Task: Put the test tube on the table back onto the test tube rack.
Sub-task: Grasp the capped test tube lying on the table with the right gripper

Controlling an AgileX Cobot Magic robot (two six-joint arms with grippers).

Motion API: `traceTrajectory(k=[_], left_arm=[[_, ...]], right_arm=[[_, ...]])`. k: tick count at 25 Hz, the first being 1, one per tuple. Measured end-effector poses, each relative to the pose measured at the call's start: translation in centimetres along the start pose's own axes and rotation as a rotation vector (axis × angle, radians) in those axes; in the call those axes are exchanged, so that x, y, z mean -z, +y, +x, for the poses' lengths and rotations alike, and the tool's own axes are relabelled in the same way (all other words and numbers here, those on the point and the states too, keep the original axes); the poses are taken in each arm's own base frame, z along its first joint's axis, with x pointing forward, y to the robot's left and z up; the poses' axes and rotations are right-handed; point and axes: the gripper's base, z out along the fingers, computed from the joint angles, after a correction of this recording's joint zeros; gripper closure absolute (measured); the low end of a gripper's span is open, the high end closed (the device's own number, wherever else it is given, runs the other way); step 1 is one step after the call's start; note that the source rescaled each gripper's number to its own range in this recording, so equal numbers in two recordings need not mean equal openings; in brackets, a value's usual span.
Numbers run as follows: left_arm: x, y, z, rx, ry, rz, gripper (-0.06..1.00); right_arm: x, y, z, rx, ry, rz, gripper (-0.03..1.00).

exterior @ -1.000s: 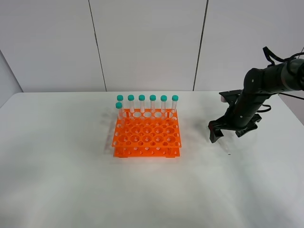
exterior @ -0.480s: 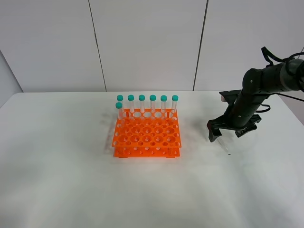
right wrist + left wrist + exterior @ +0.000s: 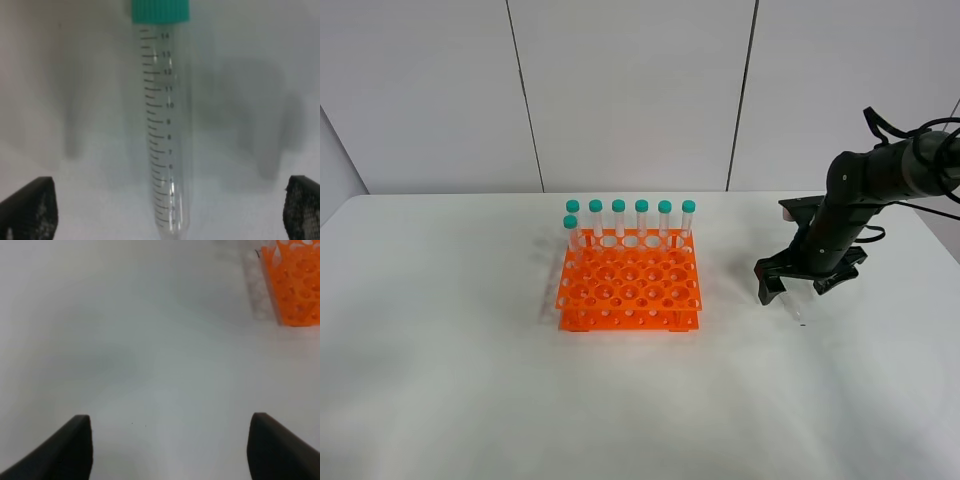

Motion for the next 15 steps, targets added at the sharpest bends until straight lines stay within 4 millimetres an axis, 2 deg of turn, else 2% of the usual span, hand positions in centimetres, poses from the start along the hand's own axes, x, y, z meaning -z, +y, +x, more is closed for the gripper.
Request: traceTrajectory(k=[10,15], left_arm=[[0.0,0.0,0.0,0.000,0.000,0.000,0.09],[0.0,0.0,0.0,0.000,0.000,0.000,0.09]], right_arm=[[-0.5,-0.1,0.0,0.002,-0.002,0.003,-0.03],[-1.6,-0.2,0.2,0.009,0.026,0.009,-0.03]])
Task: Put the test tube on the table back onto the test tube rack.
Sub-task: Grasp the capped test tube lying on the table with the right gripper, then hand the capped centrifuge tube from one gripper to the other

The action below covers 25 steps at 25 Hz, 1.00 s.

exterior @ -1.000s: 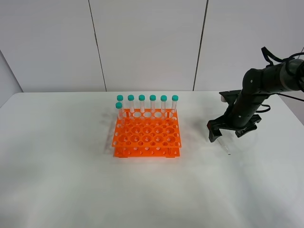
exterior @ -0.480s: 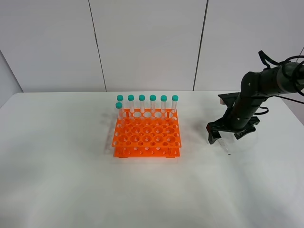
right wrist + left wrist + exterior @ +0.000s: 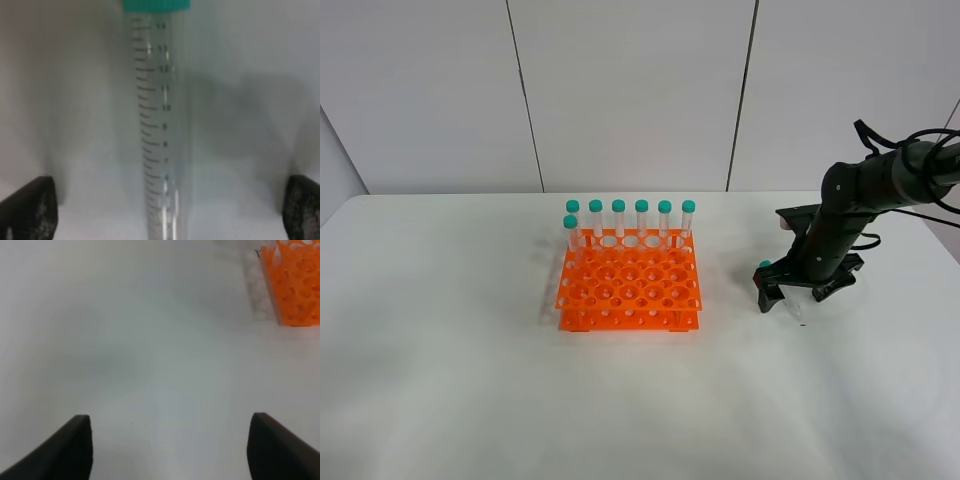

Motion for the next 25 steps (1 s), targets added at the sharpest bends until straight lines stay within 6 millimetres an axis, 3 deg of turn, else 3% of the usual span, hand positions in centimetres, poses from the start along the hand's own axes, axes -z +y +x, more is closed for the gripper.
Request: traceTrajectory(k=[3,6,8,11,12,18,25], left_arm=[[0.0,0.0,0.0,0.000,0.000,0.000,0.09],[0.0,0.0,0.0,0.000,0.000,0.000,0.09],[0.0,0.0,0.0,0.000,0.000,0.000,0.09],[0.0,0.0,0.0,0.000,0.000,0.000,0.09],[0.0,0.0,0.0,0.000,0.000,0.000,0.09],[0.0,0.0,0.0,0.000,0.000,0.000,0.09],[0.0,0.0,0.0,0.000,0.000,0.000,0.09]], right_arm=[[0.0,0.0,-0.1,0.000,-0.010,0.001,0.01],[0.0,0.0,-0.1,0.000,-0.013,0.001,0.21],[0.0,0.0,-0.1,0.001,-0.015,0.002,0.47],[0.0,0.0,-0.2,0.003,-0.016,0.004,0.97],[0.1,0.0,-0.2,0.004,-0.020,0.005,0.92],[1.2,-0.2,-0.3,0.049,-0.031,0.029,0.93],[11.0,0.2,0.3,0.096,-0.198,0.057,0.93]])
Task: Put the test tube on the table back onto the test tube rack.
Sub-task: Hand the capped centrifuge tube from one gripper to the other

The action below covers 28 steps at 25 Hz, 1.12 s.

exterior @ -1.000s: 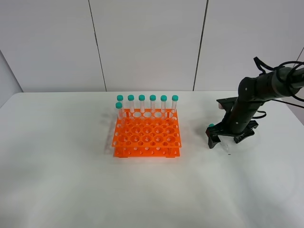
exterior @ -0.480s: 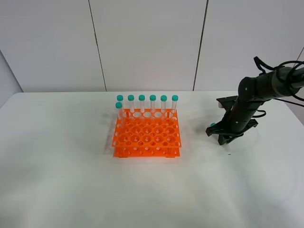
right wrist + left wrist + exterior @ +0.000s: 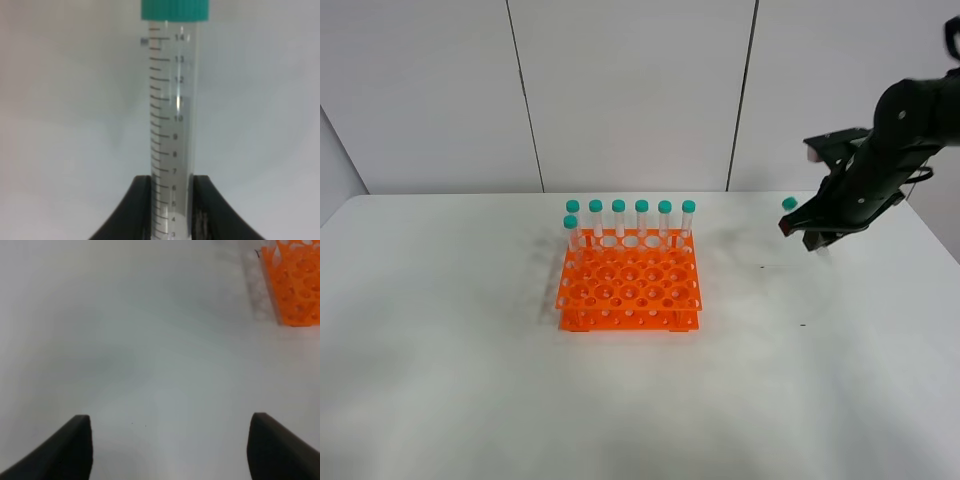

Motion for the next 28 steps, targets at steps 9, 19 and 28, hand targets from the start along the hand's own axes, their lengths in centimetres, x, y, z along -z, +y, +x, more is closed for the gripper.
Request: traceTrajectory(k=[9,19,28], left_arm=[[0.0,0.0,0.0,0.000,0.000,0.000,0.09],[0.0,0.0,0.0,0.000,0.000,0.000,0.09],[0.0,0.0,0.0,0.000,0.000,0.000,0.09]], right_arm=[[8.4,1.5,8.6,0.008,-0.073,-0.013,0.93],[11.3,4.1,11.2,0.141,-0.300,-0.201,0.93],[11.3,7.8,9.1,0.364,-0.489,-0.653,0.93]])
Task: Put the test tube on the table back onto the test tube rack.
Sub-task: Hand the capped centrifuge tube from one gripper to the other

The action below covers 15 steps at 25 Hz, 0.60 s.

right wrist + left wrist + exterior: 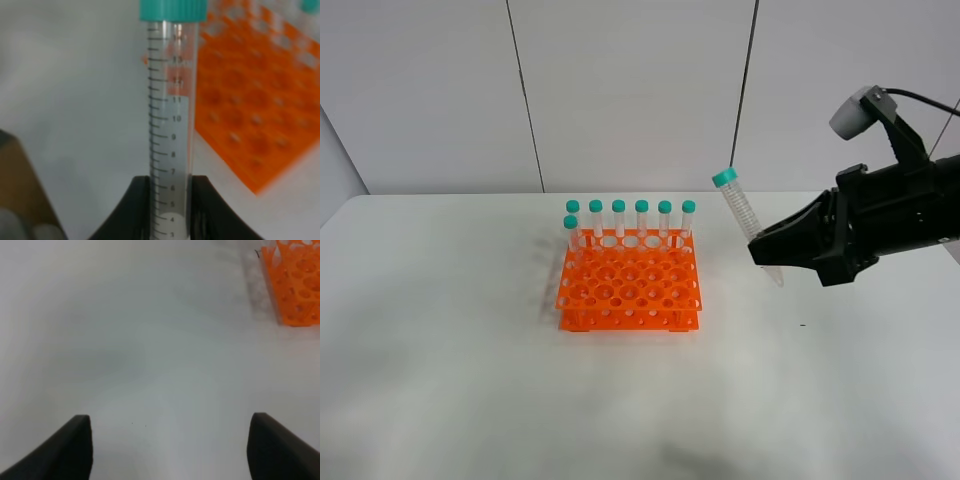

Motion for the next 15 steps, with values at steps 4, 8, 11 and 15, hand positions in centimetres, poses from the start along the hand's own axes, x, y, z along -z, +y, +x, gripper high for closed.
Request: traceTrajectory(k=[4,8,11,15], left_arm=[[0.0,0.0,0.0,0.000,0.000,0.000,0.09],[0.0,0.0,0.0,0.000,0.000,0.000,0.09],[0.0,0.0,0.0,0.000,-0.001,0.000,0.09],[0.2,-0.1,-1.0,0.019,-0.031,0.012,0.09]], right_arm=[[-2.5,-1.2,0.5,-0.057,0.030,-0.035,0.93],[-5.3,0.1,0.9,-0.011,0.093,-0.089,0.93],[-6.2,0.7,0.8,0.019,0.101,-0.082,0.93],[-6.3,1.0,0.7,0.012,0.095,-0.095,0.93]])
